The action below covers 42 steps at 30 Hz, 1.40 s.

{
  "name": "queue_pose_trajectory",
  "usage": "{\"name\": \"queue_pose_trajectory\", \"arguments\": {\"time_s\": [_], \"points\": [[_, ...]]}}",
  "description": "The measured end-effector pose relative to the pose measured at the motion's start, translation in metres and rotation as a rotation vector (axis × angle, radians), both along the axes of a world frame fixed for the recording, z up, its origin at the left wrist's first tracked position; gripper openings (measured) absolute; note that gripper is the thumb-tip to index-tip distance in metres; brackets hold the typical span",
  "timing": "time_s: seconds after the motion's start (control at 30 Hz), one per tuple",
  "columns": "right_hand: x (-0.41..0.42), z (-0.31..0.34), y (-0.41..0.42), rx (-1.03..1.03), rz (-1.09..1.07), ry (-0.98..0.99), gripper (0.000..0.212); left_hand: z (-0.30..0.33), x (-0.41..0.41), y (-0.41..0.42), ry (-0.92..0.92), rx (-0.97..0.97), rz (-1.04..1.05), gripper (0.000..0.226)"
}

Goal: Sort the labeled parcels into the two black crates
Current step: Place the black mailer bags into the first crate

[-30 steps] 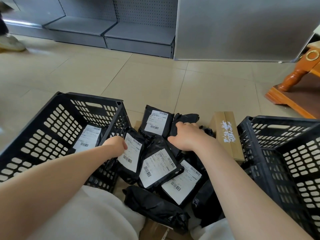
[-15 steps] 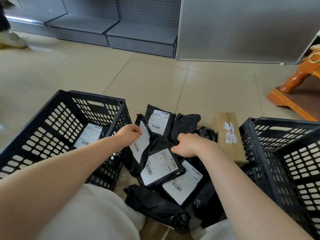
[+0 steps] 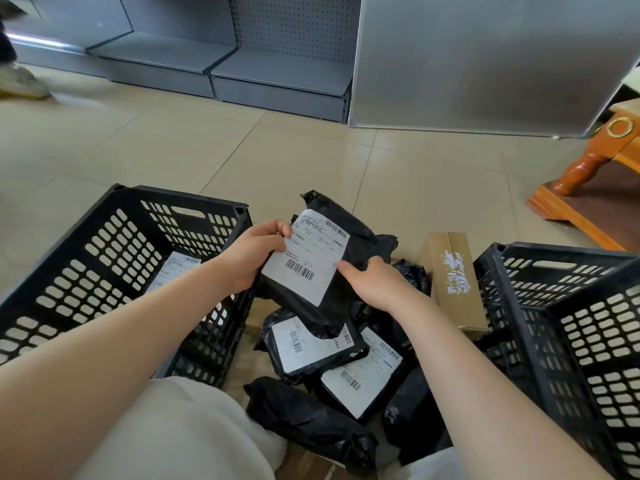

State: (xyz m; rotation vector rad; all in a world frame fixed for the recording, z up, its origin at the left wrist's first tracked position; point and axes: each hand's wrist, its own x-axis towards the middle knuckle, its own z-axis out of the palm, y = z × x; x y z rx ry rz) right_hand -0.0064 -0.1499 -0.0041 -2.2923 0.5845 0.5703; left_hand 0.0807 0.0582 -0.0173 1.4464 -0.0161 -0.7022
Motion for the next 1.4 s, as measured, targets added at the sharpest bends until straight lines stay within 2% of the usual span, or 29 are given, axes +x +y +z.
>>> {"name": "queue_pose_trajectory", "arguments": {"time_s": [0.07, 0.17, 0.23, 0.3, 0.37, 0.47, 0.63, 0.77, 0.9, 1.0, 1.1, 1.17, 1.33, 1.4], "points": [[0.000, -0.001, 0.002, 0.118, -0.092, 0.022, 0.092, 0.004, 0.000, 0.000, 0.035, -0.088, -0.032, 0.035], [0.000, -0.005, 0.002, 0.294, -0.227, -0.004, 0.090, 0.004, 0.000, 0.003, 0.069, -0.194, -0.065, 0.035], [0.001, -0.009, 0.001, 0.356, -0.294, -0.066, 0.078, 0.003, 0.001, 0.006, 0.086, -0.234, -0.058, 0.036], [0.001, -0.013, 0.001, 0.409, -0.335, -0.119, 0.053, 0.003, 0.003, 0.010, 0.092, -0.248, -0.050, 0.037], [0.001, -0.017, 0.004, 0.522, -0.391, -0.118, 0.030, 0.003, 0.006, 0.013, 0.070, -0.218, -0.043, 0.041], [0.004, -0.025, 0.014, 0.683, -0.470, -0.076, 0.030, 0.006, 0.009, 0.016, 0.026, -0.152, -0.022, 0.055], [0.013, -0.031, 0.032, 0.704, -0.486, -0.129, 0.013, 0.007, 0.008, 0.024, 0.076, -0.034, 0.002, 0.066], [0.016, -0.026, 0.045, 0.691, -0.470, -0.210, 0.017, 0.004, 0.010, 0.038, 0.159, 0.067, -0.046, 0.062], [0.016, -0.022, 0.059, 0.557, -0.392, -0.332, 0.017, 0.000, 0.011, 0.054, 0.208, 0.154, -0.138, 0.038], [0.017, -0.022, 0.070, 0.540, -0.346, -0.358, 0.018, -0.004, 0.009, 0.064, 0.264, 0.160, -0.055, 0.032], [0.019, -0.022, 0.078, 0.496, -0.276, -0.367, 0.026, -0.012, 0.009, 0.082, 0.222, 0.140, -0.015, 0.054], [0.020, -0.025, 0.085, 0.507, -0.207, -0.326, 0.024, -0.016, 0.007, 0.095, 0.179, 0.134, 0.048, 0.057], [0.019, -0.035, 0.117, 0.574, -0.121, -0.225, 0.049, -0.037, -0.010, 0.130, 0.147, 0.132, 0.277, 0.036], [0.017, -0.041, 0.136, 0.564, -0.036, -0.198, 0.048, -0.043, -0.016, 0.151, 0.161, 0.111, 0.367, 0.030]]}}
